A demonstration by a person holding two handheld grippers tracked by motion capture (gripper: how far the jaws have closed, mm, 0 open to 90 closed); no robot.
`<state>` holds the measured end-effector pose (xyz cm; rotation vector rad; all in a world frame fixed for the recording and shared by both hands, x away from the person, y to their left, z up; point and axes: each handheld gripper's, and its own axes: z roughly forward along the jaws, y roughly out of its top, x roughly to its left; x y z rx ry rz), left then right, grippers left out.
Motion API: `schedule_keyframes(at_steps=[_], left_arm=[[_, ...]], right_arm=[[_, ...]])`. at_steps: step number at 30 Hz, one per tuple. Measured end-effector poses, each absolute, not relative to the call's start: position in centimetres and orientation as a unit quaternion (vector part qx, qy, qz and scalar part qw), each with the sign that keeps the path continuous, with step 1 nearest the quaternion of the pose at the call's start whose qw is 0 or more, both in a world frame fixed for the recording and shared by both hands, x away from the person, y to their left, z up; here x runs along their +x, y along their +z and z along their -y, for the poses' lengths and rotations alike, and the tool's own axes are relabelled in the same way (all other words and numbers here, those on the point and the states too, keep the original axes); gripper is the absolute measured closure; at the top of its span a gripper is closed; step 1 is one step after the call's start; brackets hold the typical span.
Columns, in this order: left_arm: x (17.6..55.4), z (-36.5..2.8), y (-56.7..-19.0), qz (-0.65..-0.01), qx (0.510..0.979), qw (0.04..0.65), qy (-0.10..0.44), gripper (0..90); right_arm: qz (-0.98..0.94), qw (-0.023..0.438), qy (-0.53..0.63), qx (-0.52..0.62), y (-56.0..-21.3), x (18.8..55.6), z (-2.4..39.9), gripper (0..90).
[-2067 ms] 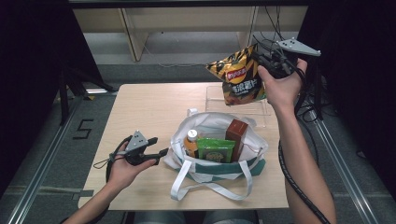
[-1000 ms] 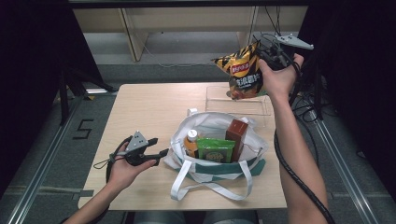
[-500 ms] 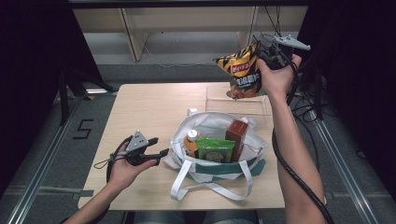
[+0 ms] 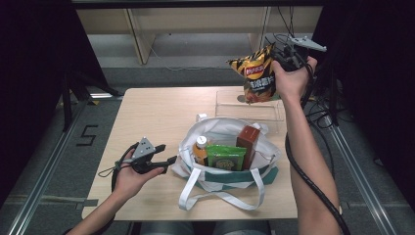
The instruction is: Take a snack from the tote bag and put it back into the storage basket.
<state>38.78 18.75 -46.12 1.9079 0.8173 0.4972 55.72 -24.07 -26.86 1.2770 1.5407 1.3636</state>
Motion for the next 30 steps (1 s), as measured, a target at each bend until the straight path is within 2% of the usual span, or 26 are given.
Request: schedule_keyframes(at_steps=[30], left_arm=[[38.7, -18.8, -46.2, -0.338, 0.781, 0.483, 0.205, 36.5]], right_arm=[[-0.601, 0.336, 0.514, 0.511, -28.6, 57.8, 23.9, 90.0]])
